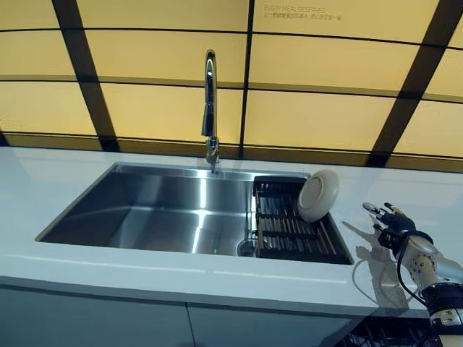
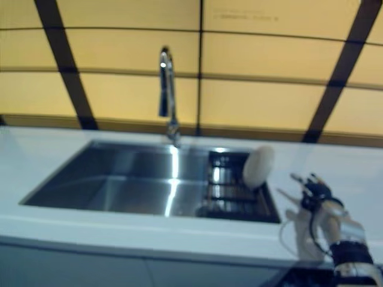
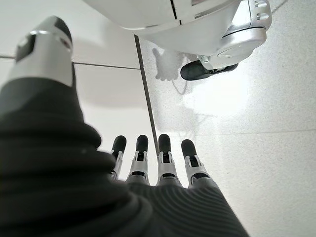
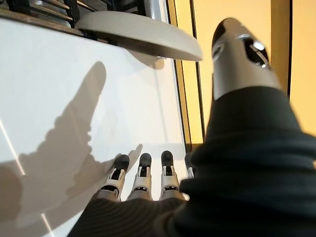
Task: Take plates into dishwasher
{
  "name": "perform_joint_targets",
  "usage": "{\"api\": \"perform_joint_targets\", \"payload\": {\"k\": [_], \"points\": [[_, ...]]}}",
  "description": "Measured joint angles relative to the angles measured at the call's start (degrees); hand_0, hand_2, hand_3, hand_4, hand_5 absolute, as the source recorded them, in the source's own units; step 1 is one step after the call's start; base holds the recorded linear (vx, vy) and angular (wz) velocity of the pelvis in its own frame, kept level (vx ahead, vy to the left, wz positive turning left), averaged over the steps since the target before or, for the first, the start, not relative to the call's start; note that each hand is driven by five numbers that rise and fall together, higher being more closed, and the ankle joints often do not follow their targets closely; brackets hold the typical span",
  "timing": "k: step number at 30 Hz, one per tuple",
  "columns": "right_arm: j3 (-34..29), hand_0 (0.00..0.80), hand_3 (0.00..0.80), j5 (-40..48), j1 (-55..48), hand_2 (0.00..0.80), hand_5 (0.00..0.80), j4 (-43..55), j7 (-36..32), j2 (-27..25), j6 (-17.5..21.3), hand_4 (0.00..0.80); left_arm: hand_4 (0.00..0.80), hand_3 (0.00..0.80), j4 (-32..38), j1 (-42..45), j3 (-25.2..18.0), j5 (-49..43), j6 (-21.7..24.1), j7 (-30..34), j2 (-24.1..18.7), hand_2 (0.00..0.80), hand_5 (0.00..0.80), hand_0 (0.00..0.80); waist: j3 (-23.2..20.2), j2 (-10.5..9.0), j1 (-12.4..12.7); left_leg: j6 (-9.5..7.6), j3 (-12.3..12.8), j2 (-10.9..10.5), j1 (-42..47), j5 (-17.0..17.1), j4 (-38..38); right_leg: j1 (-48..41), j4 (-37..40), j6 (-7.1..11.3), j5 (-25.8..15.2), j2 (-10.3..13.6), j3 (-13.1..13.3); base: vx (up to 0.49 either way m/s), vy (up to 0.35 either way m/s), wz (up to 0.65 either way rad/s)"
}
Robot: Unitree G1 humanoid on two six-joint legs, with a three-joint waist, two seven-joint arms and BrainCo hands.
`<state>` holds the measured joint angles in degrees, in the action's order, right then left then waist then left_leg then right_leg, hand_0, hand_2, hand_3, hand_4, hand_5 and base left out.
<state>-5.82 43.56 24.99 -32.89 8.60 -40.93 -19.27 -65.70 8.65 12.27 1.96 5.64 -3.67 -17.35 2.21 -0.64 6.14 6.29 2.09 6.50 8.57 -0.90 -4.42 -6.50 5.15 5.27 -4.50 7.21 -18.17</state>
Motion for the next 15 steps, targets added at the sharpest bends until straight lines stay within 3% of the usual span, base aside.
{"api": "perform_joint_targets", "payload": {"k": [15], "points": [[0.18, 0.0, 0.0, -0.11, 4.61, 0.0, 0.0, -7.03, 3.66, -0.5, 2.3, 0.0, 0.0, 0.0, -0.17, 1.24, -0.01, 0.05, 0.26, -0.02, -0.2, 0.0, 0.0, 0.0, 0.89, 1.24, 2.73, 0.45, -4.33, -0.06, -1.73, 0.59, 0.97, -1.33, -0.05, -0.11, 0.78, -0.1, -4.01, 0.04, -0.022, 0.14]]}}
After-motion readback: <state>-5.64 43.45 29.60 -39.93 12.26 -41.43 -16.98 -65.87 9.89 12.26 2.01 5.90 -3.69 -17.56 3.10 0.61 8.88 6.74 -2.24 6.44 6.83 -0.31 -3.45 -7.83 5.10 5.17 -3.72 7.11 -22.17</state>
